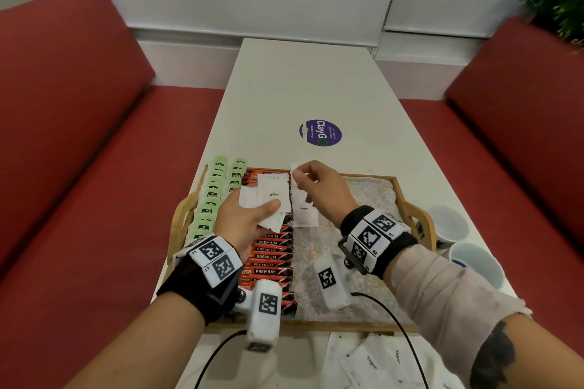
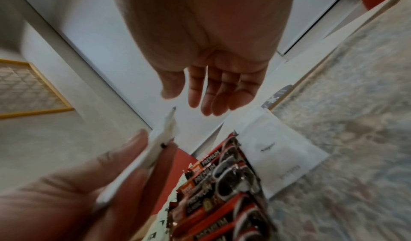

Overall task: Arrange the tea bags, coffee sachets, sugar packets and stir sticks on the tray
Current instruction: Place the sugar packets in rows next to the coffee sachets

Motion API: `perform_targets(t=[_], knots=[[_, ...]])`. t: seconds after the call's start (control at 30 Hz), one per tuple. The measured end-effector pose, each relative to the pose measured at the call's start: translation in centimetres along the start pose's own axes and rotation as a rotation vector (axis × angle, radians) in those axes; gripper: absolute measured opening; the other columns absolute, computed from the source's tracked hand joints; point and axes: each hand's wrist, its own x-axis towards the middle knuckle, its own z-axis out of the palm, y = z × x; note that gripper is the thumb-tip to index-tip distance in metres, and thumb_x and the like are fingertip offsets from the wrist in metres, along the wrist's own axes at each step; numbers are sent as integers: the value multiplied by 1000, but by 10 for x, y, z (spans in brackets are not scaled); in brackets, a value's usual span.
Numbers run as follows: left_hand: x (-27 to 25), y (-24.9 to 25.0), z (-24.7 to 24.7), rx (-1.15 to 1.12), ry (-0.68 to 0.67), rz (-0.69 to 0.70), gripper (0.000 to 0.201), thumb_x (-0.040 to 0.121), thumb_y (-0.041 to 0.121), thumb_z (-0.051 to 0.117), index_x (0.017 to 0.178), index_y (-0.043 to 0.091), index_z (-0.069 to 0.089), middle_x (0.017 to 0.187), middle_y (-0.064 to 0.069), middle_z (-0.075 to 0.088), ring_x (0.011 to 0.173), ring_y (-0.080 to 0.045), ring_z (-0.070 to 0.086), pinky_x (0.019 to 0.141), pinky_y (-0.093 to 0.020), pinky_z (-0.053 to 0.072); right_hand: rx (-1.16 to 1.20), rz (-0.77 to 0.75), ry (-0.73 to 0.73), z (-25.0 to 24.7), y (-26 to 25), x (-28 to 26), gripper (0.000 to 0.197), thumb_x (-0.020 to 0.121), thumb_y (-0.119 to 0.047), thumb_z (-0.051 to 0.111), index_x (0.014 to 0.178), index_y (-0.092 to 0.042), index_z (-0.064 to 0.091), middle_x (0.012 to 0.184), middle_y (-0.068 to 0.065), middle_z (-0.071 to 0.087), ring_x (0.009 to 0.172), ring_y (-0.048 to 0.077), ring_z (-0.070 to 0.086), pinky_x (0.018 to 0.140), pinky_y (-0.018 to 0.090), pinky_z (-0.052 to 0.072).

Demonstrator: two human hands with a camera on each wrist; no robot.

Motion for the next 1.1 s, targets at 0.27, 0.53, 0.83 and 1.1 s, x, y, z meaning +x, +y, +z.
perform_targets(t=[0.27, 0.53, 0.83, 1.1], knots=[[-8, -2, 4, 69, -135, -15, 42, 70, -3, 72, 106, 14, 60, 109, -17, 68, 91, -29, 69, 64, -36, 60, -25, -57, -188, 1, -10, -2, 17, 84, -9, 68, 100, -16, 65, 94, -1, 67, 85, 14, 63, 79, 30, 53], [-6, 4, 8, -29, -71, 5, 38, 80, -10, 64, 113, 8, 57, 109, -16, 68, 91, -28, 68, 55, -29, 57, 184, 23, -62, -6, -12, -8, 17, 90, -1, 58, 86, -16, 50, 74, 5, 55, 54, 15, 53, 53, 29, 47], [-1, 6, 9, -8, 86, 74, 30, 79, -5, 68, 98, 15, 58, 102, -13, 67, 90, -31, 66, 54, -29, 58, 58, -21, -181, -18, -9, -18, 30, 81, -3, 68, 99, -24, 58, 75, 2, 54, 63, 12, 51, 65, 30, 44], [1, 5, 12, -31, 108, 94, 26, 80, -2, 68, 94, 18, 59, 98, -8, 68, 88, -27, 67, 57, -30, 58, 89, 44, -134, -24, -7, -16, 18, 90, -4, 59, 75, -12, 54, 56, 4, 55, 42, 9, 49, 46, 23, 44]])
